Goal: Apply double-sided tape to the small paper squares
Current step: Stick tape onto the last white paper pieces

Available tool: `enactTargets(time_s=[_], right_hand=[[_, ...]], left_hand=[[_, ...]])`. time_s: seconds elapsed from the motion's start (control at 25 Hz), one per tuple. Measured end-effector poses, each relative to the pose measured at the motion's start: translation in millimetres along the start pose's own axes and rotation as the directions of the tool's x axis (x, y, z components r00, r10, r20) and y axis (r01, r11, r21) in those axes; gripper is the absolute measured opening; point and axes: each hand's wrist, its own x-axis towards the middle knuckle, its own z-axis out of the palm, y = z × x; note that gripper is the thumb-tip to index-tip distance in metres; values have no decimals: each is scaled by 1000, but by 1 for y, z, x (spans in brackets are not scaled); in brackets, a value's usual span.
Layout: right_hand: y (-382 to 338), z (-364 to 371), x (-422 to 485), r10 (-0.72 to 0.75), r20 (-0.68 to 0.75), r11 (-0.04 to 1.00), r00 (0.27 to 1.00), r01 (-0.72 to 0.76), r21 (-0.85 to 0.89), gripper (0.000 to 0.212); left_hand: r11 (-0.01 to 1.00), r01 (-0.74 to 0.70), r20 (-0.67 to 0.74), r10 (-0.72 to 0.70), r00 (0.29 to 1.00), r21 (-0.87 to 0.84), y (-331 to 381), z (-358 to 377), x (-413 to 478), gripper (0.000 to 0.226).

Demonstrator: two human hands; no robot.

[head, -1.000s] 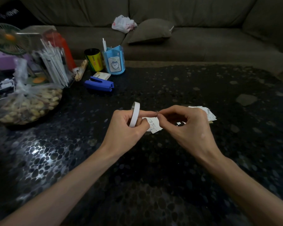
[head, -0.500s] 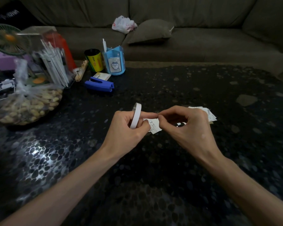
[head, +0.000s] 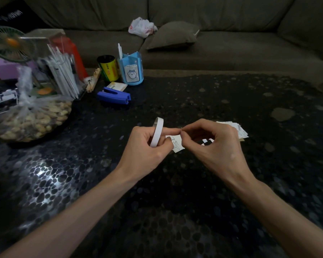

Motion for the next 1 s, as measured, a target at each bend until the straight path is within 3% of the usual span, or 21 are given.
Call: enactTargets(time_s=[1.0], right_hand=[[1, -6, 5, 8, 10, 995, 1000, -9, 104, 6]], left_hand=[[998, -47, 2, 46, 999, 35, 12, -4, 2, 31]])
